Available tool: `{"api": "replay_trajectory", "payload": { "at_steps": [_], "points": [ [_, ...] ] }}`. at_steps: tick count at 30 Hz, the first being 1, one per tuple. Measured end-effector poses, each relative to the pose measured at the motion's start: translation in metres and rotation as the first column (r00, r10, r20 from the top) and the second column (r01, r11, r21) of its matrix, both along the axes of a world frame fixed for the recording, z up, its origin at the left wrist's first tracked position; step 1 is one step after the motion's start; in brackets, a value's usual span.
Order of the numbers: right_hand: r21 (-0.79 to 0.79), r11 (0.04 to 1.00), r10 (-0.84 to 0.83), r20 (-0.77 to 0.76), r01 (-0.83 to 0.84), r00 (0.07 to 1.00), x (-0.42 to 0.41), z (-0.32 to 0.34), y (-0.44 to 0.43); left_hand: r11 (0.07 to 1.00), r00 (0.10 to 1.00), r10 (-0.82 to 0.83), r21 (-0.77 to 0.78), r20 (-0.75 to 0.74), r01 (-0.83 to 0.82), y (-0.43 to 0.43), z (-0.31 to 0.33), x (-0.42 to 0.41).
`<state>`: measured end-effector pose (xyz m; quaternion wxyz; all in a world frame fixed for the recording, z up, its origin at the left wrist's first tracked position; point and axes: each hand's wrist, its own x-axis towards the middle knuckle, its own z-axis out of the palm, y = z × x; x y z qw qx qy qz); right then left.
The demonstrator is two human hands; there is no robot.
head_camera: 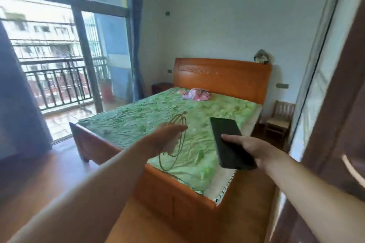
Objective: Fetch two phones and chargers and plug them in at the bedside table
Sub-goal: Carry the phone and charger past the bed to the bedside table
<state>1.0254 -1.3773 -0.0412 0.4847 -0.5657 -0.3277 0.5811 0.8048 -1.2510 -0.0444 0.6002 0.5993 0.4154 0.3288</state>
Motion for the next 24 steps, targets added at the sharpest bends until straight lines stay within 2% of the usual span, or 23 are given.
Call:
{"api": "replay_trajectory", "payload": {
  "at_steps": [5,8,10,12,14,16,18,21,24],
  "points": [
    [-0.119,0.987,0.127,0.139,-0.111,0.982,-0.110,-0.020,0.070,0.975,0.965,0.222,0.052,-0.136,-0.217,0.026,-0.015,-0.140],
    [-0.089,0.989,0.134,0.262,-0.115,0.956,-0.174,-0.028,0.102,0.944,0.918,0.328,0.113,-0.224,-0.310,0.029,-0.027,-0.210],
    [-0.063,0.993,0.112,0.282,-0.098,0.953,-0.211,-0.031,0.118,0.921,0.887,0.390,0.103,-0.247,-0.376,0.026,-0.036,-0.248],
    [-0.040,0.992,0.129,0.165,-0.124,0.978,-0.243,-0.034,0.133,0.900,0.865,0.435,0.083,-0.249,-0.428,0.024,-0.044,-0.280],
    [-0.025,0.983,0.177,-0.100,-0.181,0.979,-0.269,-0.038,0.148,0.871,0.831,0.488,0.091,-0.267,-0.482,0.025,-0.052,-0.307],
    [0.016,0.963,0.256,-0.365,-0.269,0.895,-0.293,-0.042,0.161,0.841,0.796,0.535,0.086,-0.282,-0.534,0.026,-0.060,-0.326],
    [0.076,0.942,0.319,-0.509,-0.328,0.799,-0.317,-0.047,0.177,0.812,0.763,0.571,0.075,-0.302,-0.578,0.027,-0.067,-0.338],
    [0.122,0.902,0.409,-0.546,-0.413,0.732,-0.345,-0.052,0.203,0.793,0.733,0.596,0.095,-0.327,-0.602,0.031,-0.069,-0.351],
    [0.058,0.849,0.499,-0.419,-0.526,0.759,-0.359,-0.054,0.233,0.763,0.680,0.628,0.130,-0.379,-0.633,0.042,-0.061,-0.359]
  ]
}}
